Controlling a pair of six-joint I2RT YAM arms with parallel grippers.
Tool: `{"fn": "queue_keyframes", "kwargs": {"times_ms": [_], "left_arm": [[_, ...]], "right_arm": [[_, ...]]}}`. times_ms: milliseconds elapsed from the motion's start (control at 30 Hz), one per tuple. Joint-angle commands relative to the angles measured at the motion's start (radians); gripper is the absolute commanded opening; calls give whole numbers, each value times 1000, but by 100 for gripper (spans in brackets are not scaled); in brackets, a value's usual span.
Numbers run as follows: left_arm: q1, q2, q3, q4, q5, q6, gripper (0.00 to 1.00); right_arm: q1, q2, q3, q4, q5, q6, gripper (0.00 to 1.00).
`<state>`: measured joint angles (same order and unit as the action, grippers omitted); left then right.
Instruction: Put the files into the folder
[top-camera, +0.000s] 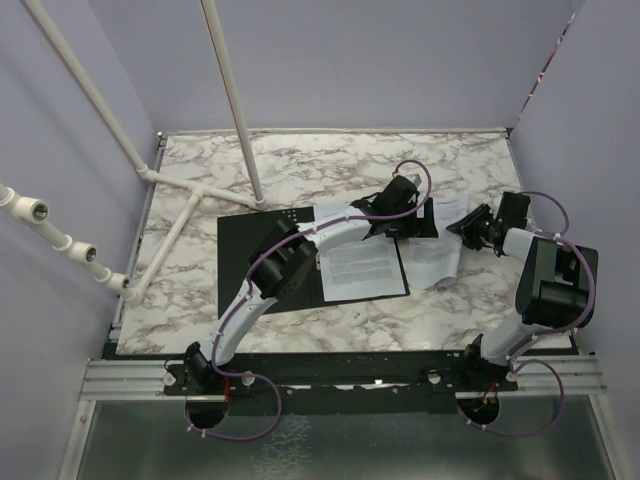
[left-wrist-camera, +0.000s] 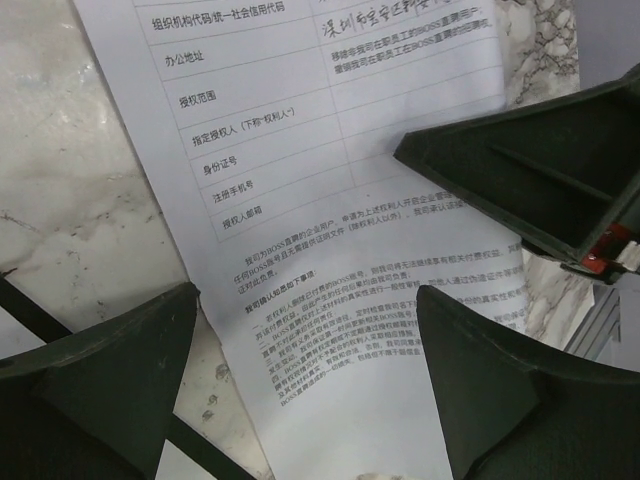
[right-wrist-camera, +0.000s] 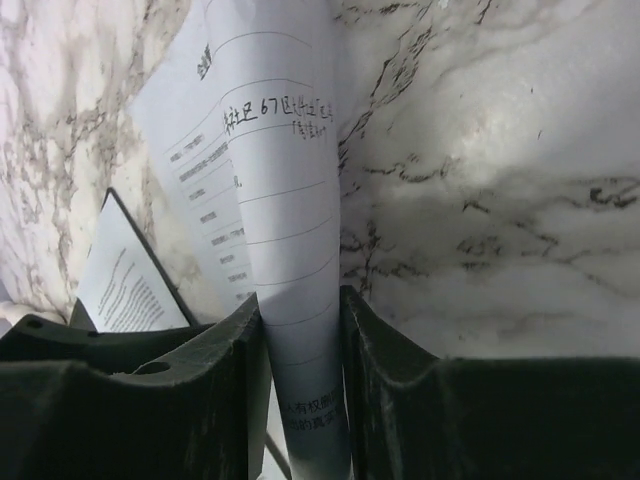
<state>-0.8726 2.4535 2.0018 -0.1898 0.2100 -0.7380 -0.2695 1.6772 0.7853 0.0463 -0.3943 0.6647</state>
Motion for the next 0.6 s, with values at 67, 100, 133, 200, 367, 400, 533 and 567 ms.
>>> {"fn": "queue_keyframes", "kwargs": {"times_ms": [67, 100, 133, 200, 367, 400, 533, 567], "left_arm": [[-13, -111, -14, -58, 50, 46, 94], [-13, -130, -16, -58, 46, 51, 94], [-13, -150, -21, -58, 45, 55, 94], [-12, -186, -33, -59, 45, 57, 95], [-13, -286, -68, -57, 28, 58, 95], [-13, -306, -77, -57, 23, 59, 95], [-15, -374, -126, -57, 23, 49, 95], [-14, -393, -142, -57, 18, 50, 95]], "right_arm": [[4, -167, 40, -160, 54, -14, 29], [5, -193, 43, -168, 56, -15, 27], [5, -220, 50, -179, 60, -18, 26], [6, -262, 66, -217, 65, -25, 25], [6, -367, 92, -275, 54, -43, 24], [6, -387, 94, -283, 45, -45, 24], [6, -454, 109, -294, -30, -56, 24], [6, -474, 109, -290, -54, -57, 24]]}}
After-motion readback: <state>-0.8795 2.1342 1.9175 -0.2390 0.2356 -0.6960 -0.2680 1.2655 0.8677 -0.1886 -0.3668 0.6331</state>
